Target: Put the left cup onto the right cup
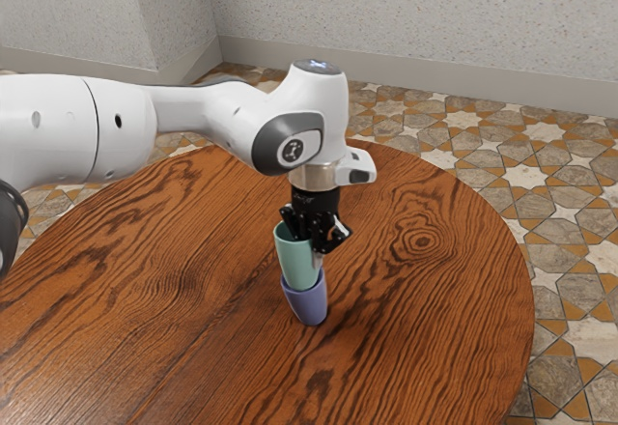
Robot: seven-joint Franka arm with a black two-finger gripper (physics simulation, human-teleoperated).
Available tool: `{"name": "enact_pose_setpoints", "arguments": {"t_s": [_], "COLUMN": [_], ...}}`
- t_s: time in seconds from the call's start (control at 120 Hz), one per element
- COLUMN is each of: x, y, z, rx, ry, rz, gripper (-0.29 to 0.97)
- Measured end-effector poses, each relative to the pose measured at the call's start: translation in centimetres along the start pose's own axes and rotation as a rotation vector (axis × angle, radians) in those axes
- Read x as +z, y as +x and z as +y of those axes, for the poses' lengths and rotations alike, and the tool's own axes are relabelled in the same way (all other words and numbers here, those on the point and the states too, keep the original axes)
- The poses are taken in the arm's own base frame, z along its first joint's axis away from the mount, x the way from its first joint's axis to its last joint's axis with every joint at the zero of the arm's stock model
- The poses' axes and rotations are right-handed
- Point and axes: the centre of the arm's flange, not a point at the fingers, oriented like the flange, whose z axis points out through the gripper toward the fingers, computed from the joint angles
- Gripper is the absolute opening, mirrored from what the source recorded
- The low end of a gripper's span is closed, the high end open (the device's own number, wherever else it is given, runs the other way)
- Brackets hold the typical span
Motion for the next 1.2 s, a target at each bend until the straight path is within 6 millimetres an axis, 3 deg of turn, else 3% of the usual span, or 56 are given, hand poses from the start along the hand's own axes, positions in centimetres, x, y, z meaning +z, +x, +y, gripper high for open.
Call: {"name": "enact_pose_setpoints", "arguments": {"t_s": [0.133,0.358,0.6,0.725,0.9,1.017,1.1,1.2], "x": [0.6,0.9,0.5,-3.9,-11.5,-15.9,-17.7,-18.4], "y": [0.1,0.4,0.5,-0.1,-1.9,-4.3,-5.6,-6.9], "z": [-0.2,-0.3,-0.3,-1.2,-5.0,-7.6,-11.1,-17.5], "rx": [-0.010,-0.033,-0.041,-0.047,-0.078,-0.094,-0.126,-0.198], "ry": [0.000,-0.034,-0.044,-0.052,-0.029,-0.004,0.005,0.011], "rz": [-0.006,-0.007,0.003,0.066,0.155,0.193,0.189,0.154], "gripper": [-0.10,0.37,0.58,0.62,0.66,0.67,0.67,0.67]}}
